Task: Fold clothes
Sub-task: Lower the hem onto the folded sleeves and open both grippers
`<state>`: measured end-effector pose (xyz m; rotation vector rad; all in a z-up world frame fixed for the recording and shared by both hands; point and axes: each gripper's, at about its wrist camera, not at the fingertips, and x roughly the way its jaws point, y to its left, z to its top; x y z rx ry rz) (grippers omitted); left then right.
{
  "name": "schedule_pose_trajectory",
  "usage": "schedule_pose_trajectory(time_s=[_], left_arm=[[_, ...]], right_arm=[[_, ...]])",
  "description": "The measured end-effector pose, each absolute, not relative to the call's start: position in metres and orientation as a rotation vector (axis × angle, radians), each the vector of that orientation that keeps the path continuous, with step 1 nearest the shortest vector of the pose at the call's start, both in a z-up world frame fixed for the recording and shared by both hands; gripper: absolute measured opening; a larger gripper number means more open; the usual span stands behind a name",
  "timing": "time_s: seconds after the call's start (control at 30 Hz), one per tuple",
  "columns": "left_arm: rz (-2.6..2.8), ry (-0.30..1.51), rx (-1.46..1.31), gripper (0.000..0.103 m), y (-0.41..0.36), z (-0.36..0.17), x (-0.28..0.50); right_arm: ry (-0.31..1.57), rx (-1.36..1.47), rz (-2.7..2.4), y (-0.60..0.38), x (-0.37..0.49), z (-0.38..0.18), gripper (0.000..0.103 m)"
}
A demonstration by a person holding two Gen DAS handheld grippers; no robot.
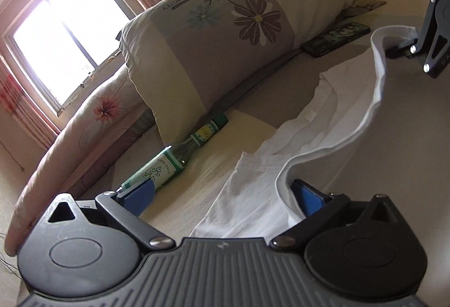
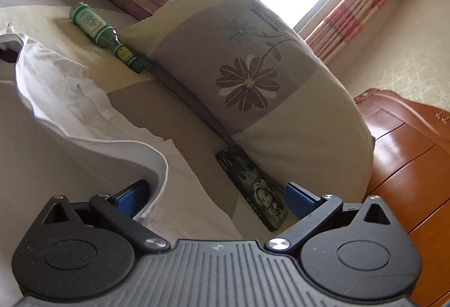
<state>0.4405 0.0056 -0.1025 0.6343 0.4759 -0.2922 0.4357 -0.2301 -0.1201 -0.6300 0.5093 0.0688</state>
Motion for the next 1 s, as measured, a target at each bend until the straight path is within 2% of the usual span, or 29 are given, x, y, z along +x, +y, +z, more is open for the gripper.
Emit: schedule_pose_trajectory(time_s=[0.2, 0.4, 0.63, 0.8, 1.0], left_arm=[[-0.356, 0.589, 0.428, 0.102, 0.027, -0.086, 0.493], [-0.329, 0.600, 0.334, 0.102, 0.053, -0.059, 0.493], [-0.490, 0.615, 0.399, 0.102, 0.072, -0.046, 0.409], [-0.647, 0.705, 0.432, 0.102, 0.073, -0.066, 0.346], [-0.747, 0.834, 0.396, 0.102, 0.064, -0.102, 0.323]], right_arm=[[0.623, -0.417, 0.174, -0.259, 0.486, -0.109, 0.103], [0.598, -0.344, 0.208, -0.282, 0.478, -0.079, 0.103], [0.566, -0.277, 0.357, -0.298, 0.401, -0.050, 0.103], [0.619, -0.284, 0.410, -0.285, 0.341, -0.079, 0.103], [0.673, -0.314, 0.443, -0.258, 0.302, -0.114, 0.103]])
